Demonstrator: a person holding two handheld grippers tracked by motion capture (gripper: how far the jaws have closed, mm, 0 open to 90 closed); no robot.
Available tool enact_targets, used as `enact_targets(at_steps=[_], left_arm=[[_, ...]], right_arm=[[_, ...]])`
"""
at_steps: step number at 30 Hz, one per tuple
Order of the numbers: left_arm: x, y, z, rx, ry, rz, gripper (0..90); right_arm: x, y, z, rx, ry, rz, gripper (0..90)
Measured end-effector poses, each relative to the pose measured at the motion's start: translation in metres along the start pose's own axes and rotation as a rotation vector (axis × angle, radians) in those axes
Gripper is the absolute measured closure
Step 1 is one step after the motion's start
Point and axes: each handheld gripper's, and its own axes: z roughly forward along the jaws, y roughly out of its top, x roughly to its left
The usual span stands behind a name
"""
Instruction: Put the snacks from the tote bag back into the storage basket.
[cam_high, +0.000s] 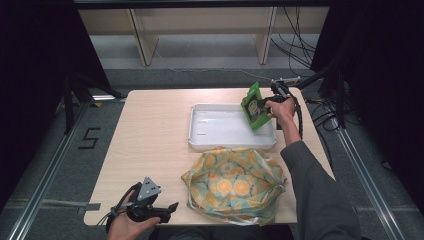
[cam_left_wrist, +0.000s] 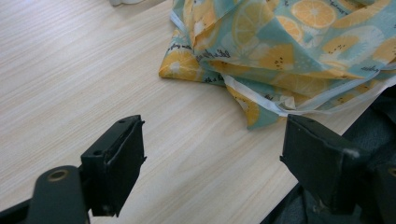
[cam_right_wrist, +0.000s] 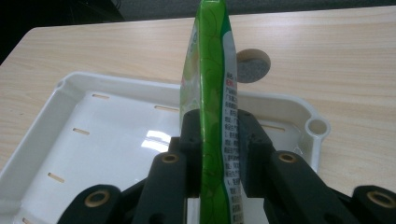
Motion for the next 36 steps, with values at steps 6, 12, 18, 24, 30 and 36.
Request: enact_targets(at_steps=[6,12,18,24,30,36], left_arm=[[0.0,0.0,0.0,-0.006,0.002,-0.005,20.2],[0.0,0.0,0.0,-0.006,0.003,-0.006,20.2],[0.0,0.0,0.0,-0.006,0.003,-0.007,20.2],[0.0,0.0,0.0,-0.006,0.003,-0.007,20.2],[0.0,0.0,0.0,-0.006,0.003,-0.005,20.2],[0.0,0.0,0.0,-0.005,0.005,-0.006,20.2]], right_arm=[[0.002,-0.001,-0.001,0.027,-0.009,0.046,75.1],[-0.002,-0.004,0.0,0.04,-0.015,0.024,74.4],[-0.004,-0.007,0.002,0.039,0.006,0.054,74.2],[-0.006,-0.008,0.002,0.044,-0.018,0.044,72.8],[-0.003,-0.01,0.004,0.059,-0.022,0.106,71.4],[-0.007,-0.011,0.006,0.047,-0.039,0.06,69.6]])
